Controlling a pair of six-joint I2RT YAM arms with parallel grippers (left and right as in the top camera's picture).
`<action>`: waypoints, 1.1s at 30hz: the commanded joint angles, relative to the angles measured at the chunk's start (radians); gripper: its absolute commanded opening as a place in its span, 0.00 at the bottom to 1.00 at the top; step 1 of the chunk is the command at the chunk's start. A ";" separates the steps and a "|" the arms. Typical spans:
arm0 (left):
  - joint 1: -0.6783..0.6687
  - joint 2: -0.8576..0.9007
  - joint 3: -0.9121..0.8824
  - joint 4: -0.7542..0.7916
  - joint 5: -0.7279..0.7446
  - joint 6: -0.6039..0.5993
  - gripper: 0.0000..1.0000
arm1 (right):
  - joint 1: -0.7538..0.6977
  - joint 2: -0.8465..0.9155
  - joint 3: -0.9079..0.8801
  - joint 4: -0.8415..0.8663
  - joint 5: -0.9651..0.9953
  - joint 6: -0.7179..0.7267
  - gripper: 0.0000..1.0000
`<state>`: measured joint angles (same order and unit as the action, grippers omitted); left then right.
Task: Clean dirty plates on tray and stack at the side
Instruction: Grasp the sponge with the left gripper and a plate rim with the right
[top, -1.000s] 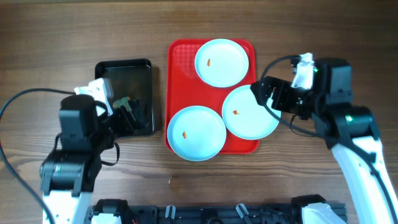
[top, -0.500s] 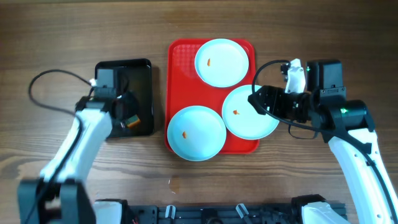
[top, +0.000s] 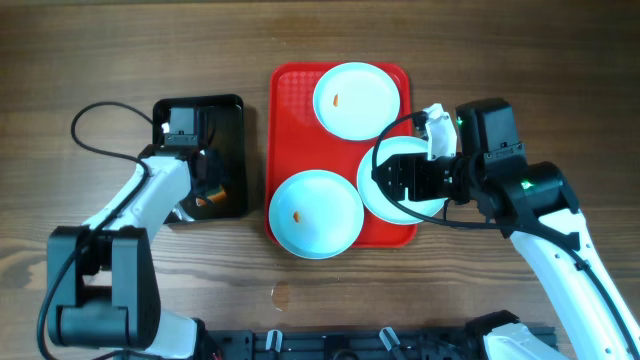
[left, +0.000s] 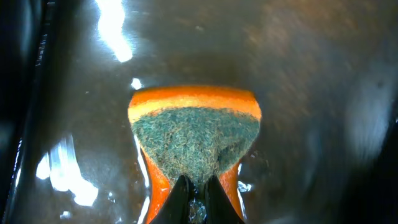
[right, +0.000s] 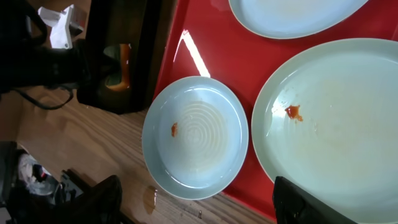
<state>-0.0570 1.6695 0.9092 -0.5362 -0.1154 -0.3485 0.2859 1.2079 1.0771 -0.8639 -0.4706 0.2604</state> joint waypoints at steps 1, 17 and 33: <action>0.000 -0.090 0.054 -0.064 0.138 0.186 0.04 | 0.005 -0.003 0.022 0.010 0.008 0.009 0.78; 0.000 -0.010 -0.011 0.011 0.047 0.185 0.43 | 0.006 -0.002 0.022 0.012 0.007 0.009 0.78; 0.000 -0.151 0.087 -0.097 0.120 0.185 0.04 | 0.031 0.066 -0.010 -0.002 0.028 -0.016 0.73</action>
<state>-0.0589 1.6363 0.9176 -0.5980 -0.0166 -0.1692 0.2897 1.2373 1.0771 -0.8604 -0.4469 0.2634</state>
